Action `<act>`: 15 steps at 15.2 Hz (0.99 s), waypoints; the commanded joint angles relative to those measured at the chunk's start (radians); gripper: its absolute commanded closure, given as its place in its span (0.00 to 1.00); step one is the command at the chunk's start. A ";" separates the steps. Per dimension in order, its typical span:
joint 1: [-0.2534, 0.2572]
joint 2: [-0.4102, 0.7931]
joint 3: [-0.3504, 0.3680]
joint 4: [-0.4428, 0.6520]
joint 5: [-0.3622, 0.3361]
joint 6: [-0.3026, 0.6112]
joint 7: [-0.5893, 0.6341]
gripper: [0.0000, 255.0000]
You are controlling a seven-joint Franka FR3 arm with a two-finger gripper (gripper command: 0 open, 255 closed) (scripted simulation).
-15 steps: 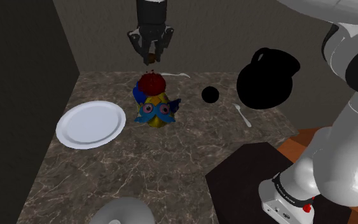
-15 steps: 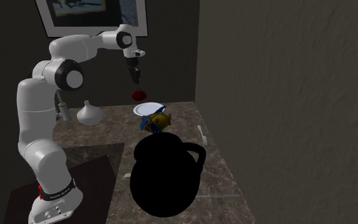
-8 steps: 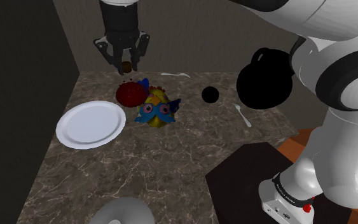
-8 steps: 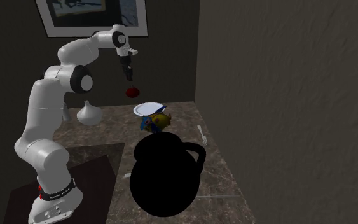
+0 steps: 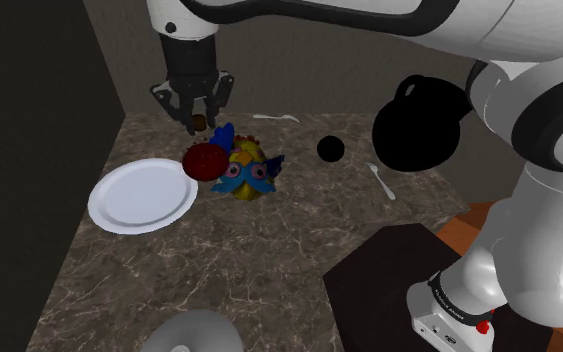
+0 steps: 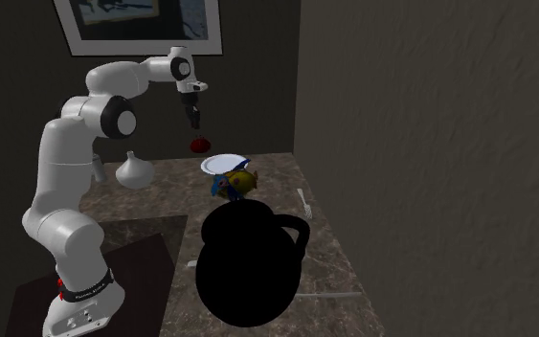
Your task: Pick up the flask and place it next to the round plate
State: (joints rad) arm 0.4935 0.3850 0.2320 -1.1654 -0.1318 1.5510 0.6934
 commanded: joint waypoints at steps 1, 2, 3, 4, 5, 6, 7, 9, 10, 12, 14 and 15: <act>-0.005 -0.014 0.000 -0.048 0.003 0.036 0.001 1.00; -0.006 -0.018 0.000 -0.069 0.004 0.052 0.002 1.00; -0.008 -0.022 0.000 -0.089 0.005 0.068 0.003 1.00; -0.009 -0.026 0.000 -0.108 0.005 0.083 0.003 1.00; -0.011 -0.029 0.000 -0.126 0.006 0.098 0.004 1.00; -0.012 -0.032 0.000 -0.144 0.007 0.113 0.004 1.00; -0.013 -0.035 -0.001 -0.161 0.007 0.128 0.005 1.00; -0.016 -0.039 -0.001 -0.194 0.008 0.157 0.006 1.00; -0.017 -0.040 -0.001 -0.210 0.008 0.171 0.007 1.00; -0.018 -0.043 -0.002 -0.240 0.008 0.199 0.008 1.00; -0.020 -0.044 -0.002 -0.269 0.008 0.226 0.010 1.00; -0.020 -0.044 -0.002 -0.282 0.007 0.240 0.011 1.00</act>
State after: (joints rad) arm 0.4749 0.3451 0.2302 -1.4281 -0.1250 1.7737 0.7043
